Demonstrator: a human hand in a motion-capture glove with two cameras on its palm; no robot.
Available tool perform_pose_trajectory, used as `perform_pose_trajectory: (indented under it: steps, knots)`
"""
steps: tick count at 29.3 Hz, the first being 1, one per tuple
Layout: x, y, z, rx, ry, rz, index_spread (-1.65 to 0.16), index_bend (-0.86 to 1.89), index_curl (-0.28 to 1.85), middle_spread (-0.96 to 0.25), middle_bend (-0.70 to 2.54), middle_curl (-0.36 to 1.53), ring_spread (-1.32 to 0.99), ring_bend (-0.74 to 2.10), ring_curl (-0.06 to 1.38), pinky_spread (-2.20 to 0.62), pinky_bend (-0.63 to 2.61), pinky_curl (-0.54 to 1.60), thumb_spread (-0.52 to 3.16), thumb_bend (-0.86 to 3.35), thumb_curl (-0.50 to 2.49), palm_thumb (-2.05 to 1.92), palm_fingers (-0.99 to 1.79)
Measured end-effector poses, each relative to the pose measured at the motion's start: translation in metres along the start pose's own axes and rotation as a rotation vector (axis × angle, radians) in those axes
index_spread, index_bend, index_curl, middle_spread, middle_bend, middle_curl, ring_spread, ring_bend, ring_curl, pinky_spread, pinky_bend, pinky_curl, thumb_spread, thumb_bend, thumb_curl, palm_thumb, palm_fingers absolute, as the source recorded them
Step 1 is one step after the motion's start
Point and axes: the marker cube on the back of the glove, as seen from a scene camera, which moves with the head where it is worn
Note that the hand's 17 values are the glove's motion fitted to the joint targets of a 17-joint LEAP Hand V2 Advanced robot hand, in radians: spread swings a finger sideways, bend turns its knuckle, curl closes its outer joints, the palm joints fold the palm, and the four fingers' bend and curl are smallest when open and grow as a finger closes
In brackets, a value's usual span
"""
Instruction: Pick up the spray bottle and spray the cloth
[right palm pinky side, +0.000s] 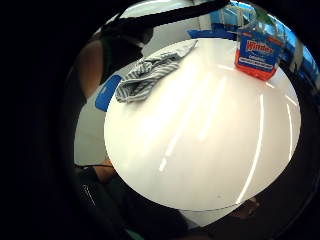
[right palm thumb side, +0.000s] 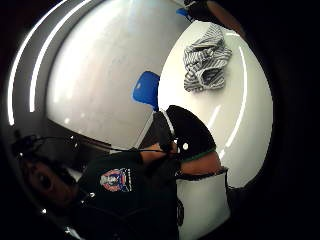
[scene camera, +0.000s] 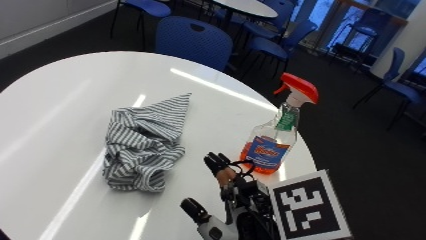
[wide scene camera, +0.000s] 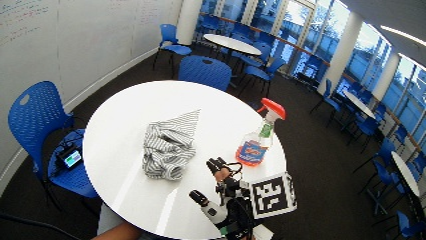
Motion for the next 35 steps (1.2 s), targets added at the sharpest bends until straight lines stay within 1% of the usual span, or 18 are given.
perform_pose_trajectory:
  steps: [4, 8, 13, 18, 21, 27, 31, 35]
  knots:
    - [0.001, 0.003, 0.004, -0.009, -0.018, 0.018, -0.3, 0.19, 0.12, 0.02, 0.21, 0.09, 0.03, 0.35, 0.13, 0.16, 0.4, 0.14, 0.62, 0.26, 0.1, 0.43, 0.55]
    - [0.003, 0.006, 0.007, -0.012, -0.009, 0.021, -0.36, 0.18, 0.17, 0.02, 0.2, 0.13, 0.03, 0.35, 0.17, 0.2, 0.4, 0.19, 0.81, 0.26, 0.13, 0.47, 0.54]
    - [0.005, 0.009, 0.011, -0.007, -0.012, 0.026, -0.39, 0.17, 0.2, 0.02, 0.19, 0.16, 0.04, 0.35, 0.19, 0.22, 0.4, 0.22, 0.96, 0.24, 0.16, 0.49, 0.53]
    - [0.01, 0.017, 0.016, 0.021, -0.017, 0.084, -0.41, 0.16, 0.22, 0.02, 0.2, 0.19, 0.03, 0.37, 0.21, 0.23, 0.38, 0.23, 1.05, 0.24, 0.19, 0.53, 0.57]
    - [0.017, 0.016, 0.018, 0.096, -0.047, 0.103, -0.4, 0.16, 0.22, 0.02, 0.22, 0.22, 0.02, 0.39, 0.23, 0.23, 0.36, 0.24, 1.08, 0.24, 0.22, 0.58, 0.65]
    - [0.034, 0.001, 0.012, 0.263, -0.051, 0.19, -0.39, 0.15, 0.24, 0.0, 0.24, 0.26, 0.0, 0.41, 0.26, 0.22, 0.32, 0.25, 1.12, 0.23, 0.25, 0.64, 0.71]
    - [0.05, -0.01, 0.006, 0.406, -0.038, 0.277, -0.37, 0.13, 0.25, -0.01, 0.27, 0.28, -0.01, 0.42, 0.27, 0.2, 0.29, 0.26, 1.13, 0.21, 0.27, 0.66, 0.75]
    - [0.061, -0.029, 0.001, 0.507, -0.062, 0.378, -0.36, 0.13, 0.25, -0.03, 0.28, 0.3, -0.02, 0.42, 0.29, 0.19, 0.27, 0.27, 1.13, 0.2, 0.29, 0.69, 0.75]
